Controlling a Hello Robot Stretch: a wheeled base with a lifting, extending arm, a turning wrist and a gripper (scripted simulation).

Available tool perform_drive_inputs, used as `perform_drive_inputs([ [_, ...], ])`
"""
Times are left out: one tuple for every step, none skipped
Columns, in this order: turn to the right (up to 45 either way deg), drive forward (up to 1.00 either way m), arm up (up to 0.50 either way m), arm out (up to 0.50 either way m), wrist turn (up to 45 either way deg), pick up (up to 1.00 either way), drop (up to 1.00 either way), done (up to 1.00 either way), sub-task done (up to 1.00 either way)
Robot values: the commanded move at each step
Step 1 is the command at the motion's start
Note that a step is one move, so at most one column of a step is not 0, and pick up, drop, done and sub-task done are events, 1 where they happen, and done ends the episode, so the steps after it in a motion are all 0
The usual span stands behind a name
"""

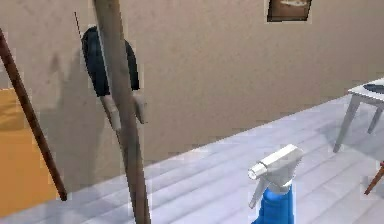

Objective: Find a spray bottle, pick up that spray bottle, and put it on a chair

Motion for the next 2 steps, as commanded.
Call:
perform_drive_inputs([
  [0.0,0.5,0.0,0.0,0.0,0.0,0.0,0.0,0.0],
  [45.0,0.0,0.0,0.0,0.0,0.0,0.0,0.0,0.0],
])
